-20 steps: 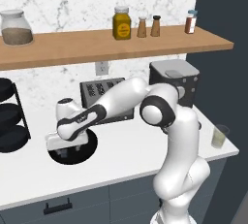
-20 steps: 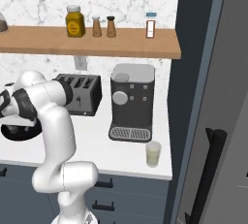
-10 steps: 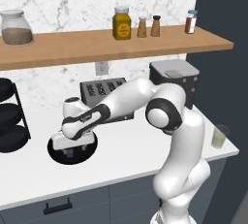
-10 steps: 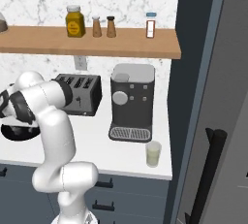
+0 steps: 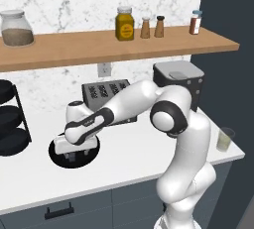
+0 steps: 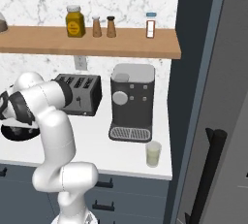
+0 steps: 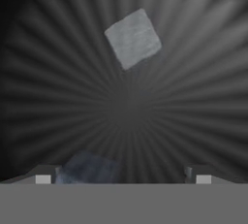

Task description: Grab a lemon wedge from the fridge and one ice cube from the ice bowl, and put them in the glass of lemonade.

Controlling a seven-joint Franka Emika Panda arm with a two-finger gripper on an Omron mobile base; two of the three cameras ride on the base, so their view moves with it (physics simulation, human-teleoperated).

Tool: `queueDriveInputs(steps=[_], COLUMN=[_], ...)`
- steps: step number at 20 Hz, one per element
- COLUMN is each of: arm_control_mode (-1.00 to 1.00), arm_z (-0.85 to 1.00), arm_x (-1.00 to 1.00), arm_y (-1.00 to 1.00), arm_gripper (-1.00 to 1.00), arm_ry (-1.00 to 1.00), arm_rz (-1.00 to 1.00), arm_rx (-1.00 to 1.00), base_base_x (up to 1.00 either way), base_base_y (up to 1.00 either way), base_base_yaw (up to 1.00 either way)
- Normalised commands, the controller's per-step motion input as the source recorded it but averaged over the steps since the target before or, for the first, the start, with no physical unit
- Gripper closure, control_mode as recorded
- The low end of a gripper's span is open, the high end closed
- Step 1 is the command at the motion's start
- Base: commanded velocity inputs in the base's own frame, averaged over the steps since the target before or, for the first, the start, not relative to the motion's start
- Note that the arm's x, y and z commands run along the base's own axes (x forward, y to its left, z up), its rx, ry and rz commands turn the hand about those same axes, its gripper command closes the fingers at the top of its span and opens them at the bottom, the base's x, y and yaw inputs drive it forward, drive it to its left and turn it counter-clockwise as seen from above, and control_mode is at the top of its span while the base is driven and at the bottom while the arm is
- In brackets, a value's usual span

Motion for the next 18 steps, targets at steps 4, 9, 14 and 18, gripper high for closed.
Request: queueDriveInputs(steps=[4,9,14,18], arm_control_mode=[-1.00,-1.00,-1.00,-1.00], arm_z=[-0.05,0.00,-0.01,-0.03], arm_x=[-0.14,-0.14,0.00,0.14], arm_y=[0.01,0.01,0.00,0.00], arm_gripper=[-1.00,-1.00,-1.00,-1.00], arm_ry=[0.00,0.00,0.00,0.00], arm_rz=[0.00,0.00,0.00,0.00], arm_rx=[0.00,0.00,0.00,0.00], base_base_x=[0.00,0.00,0.00,0.00], base_base_y=[0.00,0.00,0.00,0.00], base_base_yaw=[0.00,0.00,0.00,0.00])
